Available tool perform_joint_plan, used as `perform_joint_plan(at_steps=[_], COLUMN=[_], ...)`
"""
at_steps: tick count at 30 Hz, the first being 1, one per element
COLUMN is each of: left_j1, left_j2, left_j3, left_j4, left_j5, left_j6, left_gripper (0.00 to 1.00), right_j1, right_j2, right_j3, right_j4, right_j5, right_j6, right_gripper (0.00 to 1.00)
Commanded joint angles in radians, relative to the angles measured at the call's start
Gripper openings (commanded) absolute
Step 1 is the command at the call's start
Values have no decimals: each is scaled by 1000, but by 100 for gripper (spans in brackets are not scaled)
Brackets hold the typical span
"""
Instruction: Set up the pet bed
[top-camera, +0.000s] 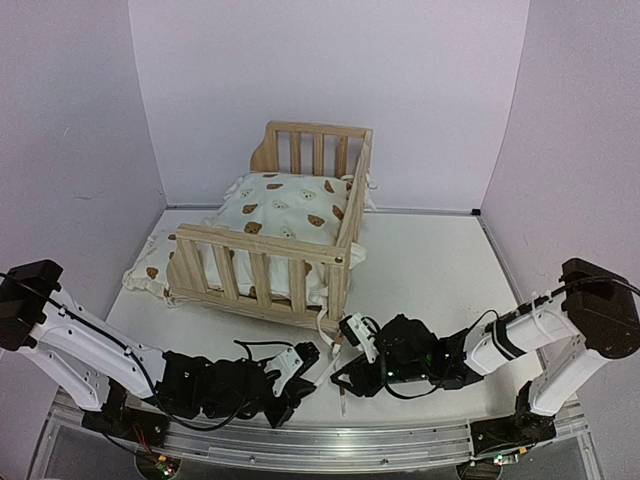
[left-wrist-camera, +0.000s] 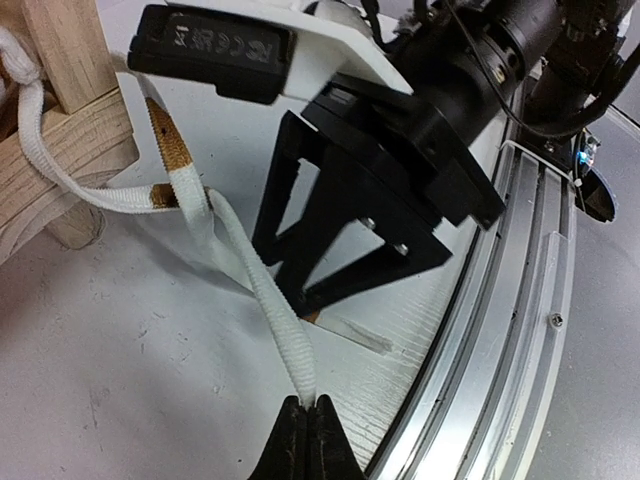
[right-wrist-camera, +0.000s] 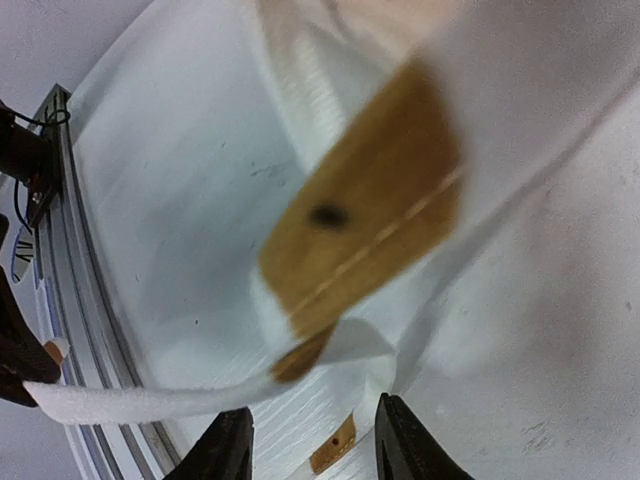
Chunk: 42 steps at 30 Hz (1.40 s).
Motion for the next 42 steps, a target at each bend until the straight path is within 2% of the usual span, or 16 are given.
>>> perform_joint_plan(at_steps=[1,4,7,11,15,18,22,24,27,31,36,40,41,42], left_j1=[4,4,3,4,4,4,3,3,4,4,4,6,10,15], left_j2=[7,14,11,2,-10,-17,-12,-9,4,30,49,19,6,-9], left_j3=[45,49,47,40,30,23,22,22,20,30,50,57,60,62], left_j4=[25,25,26,27,25,25,25,25,25,24,24,20,18,17], left_j5=[-10,-4,-4,-12,-22,-29,-31,-32,-28,29,115,135,139,139], left_j6=[4,7,3,3,-1,-9,-11,-12,-17,-13,-4,-18,-24,-34], left_gripper=[0,0,0,0,0,0,0,0,0,0,2,15,23,35], right_j1=[69,127,132,150,191,229,241,241,228,143,69,15,1,-7], right_j2=[6,46,75,121,138,126,122,87,-7,-82,-127,-146,-151,-158], right_j3=[39,50,27,23,36,44,44,23,-15,-64,-102,-79,-79,-82], right_j4=[-125,-112,-52,-15,-55,-110,-154,-137,-76,61,202,222,227,235], right_j5=[151,256,285,343,493,597,652,666,640,416,310,248,229,208], right_j6=[103,122,119,110,111,114,130,115,34,-105,-196,-270,-284,-302], right_gripper=[47,48,47,37,16,12,0,0,0,0,0,0,0,0])
